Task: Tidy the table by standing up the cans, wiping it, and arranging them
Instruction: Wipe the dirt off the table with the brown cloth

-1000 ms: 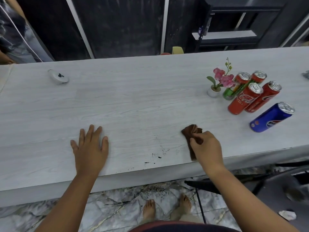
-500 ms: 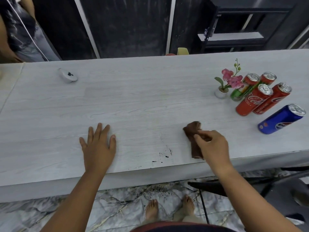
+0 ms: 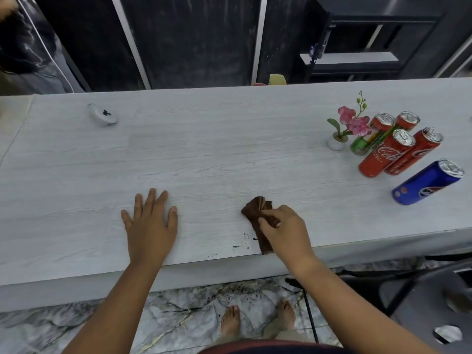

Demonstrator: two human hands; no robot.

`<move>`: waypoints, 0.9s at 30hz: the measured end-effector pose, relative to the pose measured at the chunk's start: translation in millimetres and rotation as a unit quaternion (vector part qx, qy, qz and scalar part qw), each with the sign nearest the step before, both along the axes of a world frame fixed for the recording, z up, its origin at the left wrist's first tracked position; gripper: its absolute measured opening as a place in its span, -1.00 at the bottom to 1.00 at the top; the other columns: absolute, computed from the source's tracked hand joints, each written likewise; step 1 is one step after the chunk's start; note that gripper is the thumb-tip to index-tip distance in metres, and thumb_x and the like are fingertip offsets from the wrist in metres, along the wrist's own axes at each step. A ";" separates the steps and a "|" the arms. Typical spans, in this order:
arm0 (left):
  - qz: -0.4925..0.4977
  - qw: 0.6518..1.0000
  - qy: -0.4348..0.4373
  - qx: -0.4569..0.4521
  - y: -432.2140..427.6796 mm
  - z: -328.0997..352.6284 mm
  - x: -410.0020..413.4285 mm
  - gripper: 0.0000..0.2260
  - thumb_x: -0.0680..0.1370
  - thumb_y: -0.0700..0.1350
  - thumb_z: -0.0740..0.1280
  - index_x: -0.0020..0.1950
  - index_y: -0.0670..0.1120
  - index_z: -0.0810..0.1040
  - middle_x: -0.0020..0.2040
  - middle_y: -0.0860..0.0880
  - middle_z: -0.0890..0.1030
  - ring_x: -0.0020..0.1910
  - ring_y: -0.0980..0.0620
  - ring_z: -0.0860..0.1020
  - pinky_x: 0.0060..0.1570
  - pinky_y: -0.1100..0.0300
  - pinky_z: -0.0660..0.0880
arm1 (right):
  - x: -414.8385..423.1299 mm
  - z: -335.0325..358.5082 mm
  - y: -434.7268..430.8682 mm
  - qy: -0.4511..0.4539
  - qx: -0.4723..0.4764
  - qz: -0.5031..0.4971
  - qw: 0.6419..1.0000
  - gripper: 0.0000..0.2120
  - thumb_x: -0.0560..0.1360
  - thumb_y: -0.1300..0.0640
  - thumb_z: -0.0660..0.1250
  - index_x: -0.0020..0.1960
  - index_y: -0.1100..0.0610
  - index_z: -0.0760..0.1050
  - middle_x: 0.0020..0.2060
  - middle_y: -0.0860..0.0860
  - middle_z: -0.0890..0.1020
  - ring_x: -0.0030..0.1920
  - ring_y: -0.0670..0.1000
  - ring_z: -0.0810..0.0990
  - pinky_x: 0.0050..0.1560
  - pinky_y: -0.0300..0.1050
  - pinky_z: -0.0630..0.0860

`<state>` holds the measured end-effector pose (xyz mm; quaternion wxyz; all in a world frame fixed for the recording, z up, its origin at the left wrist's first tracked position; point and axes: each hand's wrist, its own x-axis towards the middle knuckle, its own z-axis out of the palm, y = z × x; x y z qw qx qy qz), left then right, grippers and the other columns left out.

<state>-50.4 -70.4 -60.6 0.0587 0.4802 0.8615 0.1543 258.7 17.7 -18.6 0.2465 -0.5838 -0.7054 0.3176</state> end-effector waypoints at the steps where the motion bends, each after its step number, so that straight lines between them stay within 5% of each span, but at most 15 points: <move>1: -0.001 1.000 0.000 0.002 -0.1 0.1 0.0 -0.47 0.77 0.19 0.08 0.71 0.05 0.30 0.76 -0.03 0.19 0.77 -0.15 0.02 0.67 -0.38 -0.09 | 2.6 3.5 5.4 0.028 -0.016 -0.013 0.999 -0.80 0.58 0.11 0.51 0.19 0.09 0.74 -0.09 -0.08 0.63 -0.08 -0.12 0.63 -0.10 -0.42 0.48; 6: -0.005 1.000 0.003 0.005 0.0 1.4 -0.2 -0.38 0.70 0.27 -0.04 0.72 0.06 0.29 0.76 -0.03 0.20 0.77 -0.15 0.03 0.68 -0.37 -0.09 | 58.5 27.2 66.9 0.032 0.045 -0.133 0.990 -0.80 0.53 0.15 0.54 0.15 0.11 0.76 -0.02 0.07 0.72 0.00 0.06 0.68 0.12 -0.04 0.60; 11: -0.004 1.000 0.005 0.001 -0.1 1.1 0.7 -0.37 0.70 0.28 -0.04 0.72 0.06 0.29 0.76 -0.03 0.20 0.77 -0.15 0.03 0.67 -0.37 -0.08 | 122.6 26.3 126.2 -0.127 0.050 -0.204 0.969 -0.74 0.61 0.14 0.42 0.27 0.14 0.73 0.15 0.19 0.66 0.09 0.21 0.63 0.08 -0.05 0.47; 16: -0.004 1.000 0.009 0.001 -0.6 2.3 1.2 -0.37 0.70 0.27 -0.04 0.72 0.06 0.29 0.76 -0.03 0.20 0.77 -0.14 0.03 0.67 -0.37 -0.08 | 101.4 9.0 117.0 -0.157 0.048 -0.144 0.976 -0.80 0.61 0.17 0.41 0.14 0.24 0.73 0.00 0.16 0.63 -0.12 0.08 0.50 -0.04 -0.09 0.41; 23: 0.000 1.000 0.000 -0.001 -0.8 3.7 0.7 -0.46 0.76 0.21 0.06 0.72 0.07 0.28 0.77 -0.01 0.17 0.77 -0.12 0.00 0.68 -0.35 -0.10 | 19.5 -0.3 62.2 -0.096 0.081 -0.015 0.992 -0.85 0.61 0.18 0.44 0.14 0.14 0.74 -0.07 0.01 0.59 -0.14 -0.02 0.52 -0.13 -0.20 0.38; 27: -0.005 0.999 -0.030 0.024 -2.7 6.9 0.7 -0.50 0.75 0.16 0.19 0.68 0.04 0.38 0.74 -0.03 0.25 0.77 -0.12 0.06 0.69 -0.32 -0.13 | -0.9 0.4 58.5 -0.037 0.013 0.014 0.999 -0.84 0.56 0.14 0.52 0.13 0.09 0.76 -0.05 -0.03 0.68 -0.09 -0.05 0.61 -0.15 -0.41 0.42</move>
